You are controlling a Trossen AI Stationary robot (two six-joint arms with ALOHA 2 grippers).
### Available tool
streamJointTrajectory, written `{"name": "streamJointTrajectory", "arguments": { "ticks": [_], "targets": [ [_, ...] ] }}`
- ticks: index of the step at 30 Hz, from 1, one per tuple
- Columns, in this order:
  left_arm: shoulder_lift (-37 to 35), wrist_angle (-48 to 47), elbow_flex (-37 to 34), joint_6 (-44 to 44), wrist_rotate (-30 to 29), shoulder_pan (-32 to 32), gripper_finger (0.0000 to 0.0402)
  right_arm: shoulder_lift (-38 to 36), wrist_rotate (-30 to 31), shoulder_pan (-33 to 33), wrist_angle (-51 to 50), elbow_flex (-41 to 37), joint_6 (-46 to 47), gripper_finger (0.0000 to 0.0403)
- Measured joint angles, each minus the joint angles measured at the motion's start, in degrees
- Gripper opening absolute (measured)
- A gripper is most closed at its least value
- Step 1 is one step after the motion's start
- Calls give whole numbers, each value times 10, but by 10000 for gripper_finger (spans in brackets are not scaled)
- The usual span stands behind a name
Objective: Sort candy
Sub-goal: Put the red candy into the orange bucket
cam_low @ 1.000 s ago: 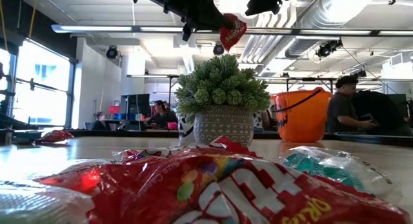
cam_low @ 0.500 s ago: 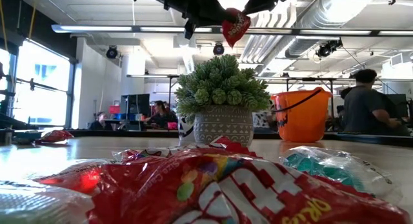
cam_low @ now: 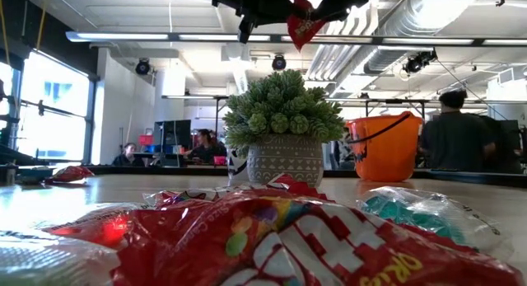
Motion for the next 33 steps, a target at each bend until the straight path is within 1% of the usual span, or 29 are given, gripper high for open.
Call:
{"name": "streamJointTrajectory", "arguments": {
  "ticks": [3, 5, 7, 10, 12, 17, 22, 27, 30, 33],
  "targets": [
    [0, -2, 0, 0, 0, -1, 0, 1, 3, 0, 2, 0, 1, 134],
    [0, -4, 0, 0, -1, -1, 0, 1, 7, 0, 2, 0, 2, 116],
    [0, -4, 0, 0, -2, 0, 0, 1, 7, 0, 2, 0, 2, 88],
    [0, -5, 0, 0, -2, 0, 0, 1, 8, 0, 1, 0, 2, 35],
    [0, -6, 0, 0, -2, 0, 0, 1, 9, 0, -1, 0, 2, 13],
    [0, -6, 0, -1, -4, -1, 0, 1, 9, 0, -1, 0, 17, 20],
    [0, -11, 0, 26, -8, -1, 10, 1, 10, 0, -1, 0, 17, 5],
    [0, -17, 1, 25, 17, 2, 49, 1, 10, 0, -2, -1, 17, 7],
    [0, -21, 1, 34, 19, 6, 77, 1, 17, 0, -3, -1, 17, 5],
    [0, -21, 1, 41, 18, 11, 102, 0, 60, 0, -29, -1, 14, 5]
  ]
}}
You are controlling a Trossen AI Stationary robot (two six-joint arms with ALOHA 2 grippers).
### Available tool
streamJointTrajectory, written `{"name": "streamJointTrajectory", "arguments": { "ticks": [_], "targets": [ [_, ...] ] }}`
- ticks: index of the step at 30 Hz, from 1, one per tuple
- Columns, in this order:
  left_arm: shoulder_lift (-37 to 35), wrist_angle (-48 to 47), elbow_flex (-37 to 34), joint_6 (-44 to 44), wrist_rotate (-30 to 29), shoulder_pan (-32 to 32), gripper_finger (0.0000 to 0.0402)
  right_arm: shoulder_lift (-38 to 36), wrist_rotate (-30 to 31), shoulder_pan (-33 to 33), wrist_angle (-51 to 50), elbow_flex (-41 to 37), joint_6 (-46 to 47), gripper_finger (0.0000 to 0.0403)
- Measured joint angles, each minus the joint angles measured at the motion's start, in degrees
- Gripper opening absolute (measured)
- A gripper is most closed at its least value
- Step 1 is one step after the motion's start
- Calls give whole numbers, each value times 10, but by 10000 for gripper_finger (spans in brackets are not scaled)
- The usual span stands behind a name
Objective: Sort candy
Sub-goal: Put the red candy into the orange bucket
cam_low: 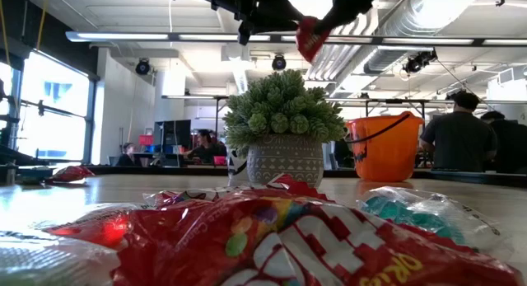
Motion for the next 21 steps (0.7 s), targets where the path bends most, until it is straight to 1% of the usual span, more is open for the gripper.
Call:
{"name": "streamJointTrajectory", "arguments": {
  "ticks": [2, 5, 8, 11, 16, 21],
  "targets": [
    [0, 0, 0, 0, 0, 3, 115, -5, 34, -5, -30, 0, 0, 5],
    [0, 0, 0, 0, -1, 6, 126, -20, 68, -19, -75, 0, 7, 5],
    [0, 0, 0, -1, -1, 10, 128, -40, 108, -44, -121, 0, 21, 5],
    [0, 0, 0, -5, -1, 17, 127, -61, 143, -84, -167, 0, 48, 5],
    [0, 0, 0, -16, -3, 31, 125, -87, 145, -164, -218, 0, 102, 5],
    [0, 0, 0, -54, -3, 48, 124, -87, 138, -245, -225, 0, 90, 5]
  ]
}}
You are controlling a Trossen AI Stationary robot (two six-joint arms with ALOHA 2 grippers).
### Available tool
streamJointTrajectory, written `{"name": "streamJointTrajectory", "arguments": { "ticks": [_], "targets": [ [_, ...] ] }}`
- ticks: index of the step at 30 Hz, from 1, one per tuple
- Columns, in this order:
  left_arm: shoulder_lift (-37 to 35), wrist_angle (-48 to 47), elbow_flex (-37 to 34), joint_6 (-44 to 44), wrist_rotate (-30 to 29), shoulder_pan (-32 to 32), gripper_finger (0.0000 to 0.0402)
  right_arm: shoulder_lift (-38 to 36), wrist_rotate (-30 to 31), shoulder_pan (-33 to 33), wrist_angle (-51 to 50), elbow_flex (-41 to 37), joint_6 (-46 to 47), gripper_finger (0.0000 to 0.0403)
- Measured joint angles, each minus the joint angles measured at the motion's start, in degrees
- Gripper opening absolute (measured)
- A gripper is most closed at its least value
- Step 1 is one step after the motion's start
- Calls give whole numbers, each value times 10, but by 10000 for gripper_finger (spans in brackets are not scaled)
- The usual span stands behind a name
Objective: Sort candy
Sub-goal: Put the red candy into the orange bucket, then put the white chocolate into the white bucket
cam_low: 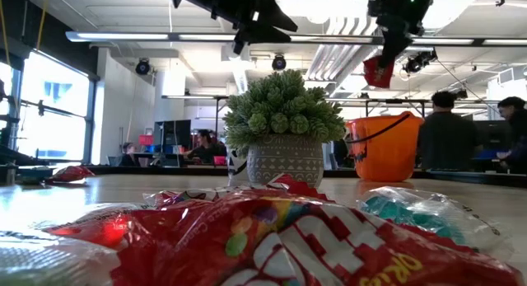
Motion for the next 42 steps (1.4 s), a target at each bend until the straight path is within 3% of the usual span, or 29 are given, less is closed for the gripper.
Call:
{"name": "streamJointTrajectory", "arguments": {
  "ticks": [8, 13, 19, 23, 27, 31, 35, 38, 42],
  "targets": [
    [0, 0, 0, -2, 0, 7, 124, 62, -114, -146, 1, 0, -17, 19],
    [0, 0, 0, -2, 0, 7, 124, 93, -165, -193, -7, 0, 0, 80],
    [0, -18, 0, -17, 0, 7, 124, 102, -227, -200, -37, 0, 10, 154],
    [0, -86, 0, -30, 4, 7, 124, 99, -306, -187, -45, 0, 51, 182],
    [-3, -218, 0, -54, 38, 7, 124, 91, -372, -137, -19, 0, 76, 183],
    [-3, -378, -1, -68, 68, 4, 124, 90, -372, -62, -22, 0, 62, 174],
    [-2, -503, -1, -77, 76, -7, 124, 90, -347, 8, -90, 0, 46, 167],
    [-2, -546, -1, -77, 76, -19, 124, 90, -316, 46, -175, 0, 57, 167],
    [-2, -560, -1, -75, 75, -34, 124, 90, -289, 93, -263, -3, 147, 167]
  ]
}}
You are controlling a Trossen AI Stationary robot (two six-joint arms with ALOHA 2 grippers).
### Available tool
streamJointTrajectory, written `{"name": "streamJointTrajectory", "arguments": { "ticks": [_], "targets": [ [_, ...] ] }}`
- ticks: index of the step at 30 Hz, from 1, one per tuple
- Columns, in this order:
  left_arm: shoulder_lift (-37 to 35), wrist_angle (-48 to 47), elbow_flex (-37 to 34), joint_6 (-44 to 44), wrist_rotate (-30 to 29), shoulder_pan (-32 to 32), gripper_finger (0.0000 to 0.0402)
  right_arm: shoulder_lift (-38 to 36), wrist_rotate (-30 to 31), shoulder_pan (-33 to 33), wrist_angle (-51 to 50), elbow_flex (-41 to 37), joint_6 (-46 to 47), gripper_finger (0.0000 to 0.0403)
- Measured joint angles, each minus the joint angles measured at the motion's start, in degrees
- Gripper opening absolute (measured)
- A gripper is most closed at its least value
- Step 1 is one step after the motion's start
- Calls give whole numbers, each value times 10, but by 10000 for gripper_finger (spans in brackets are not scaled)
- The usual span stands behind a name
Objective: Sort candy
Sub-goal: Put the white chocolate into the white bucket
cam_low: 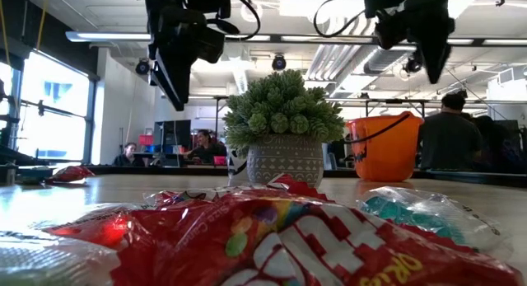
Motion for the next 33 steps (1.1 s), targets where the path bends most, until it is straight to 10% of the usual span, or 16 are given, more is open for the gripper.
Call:
{"name": "streamJointTrajectory", "arguments": {
  "ticks": [21, 33],
  "targets": [
    [1, -47, 0, 80, -52, -39, 124, -51, -53, 414, 211, -237, 558, 167],
    [1, -67, 0, 107, -65, -39, 124, -51, -44, 523, 366, -351, 727, 167]
  ]
}}
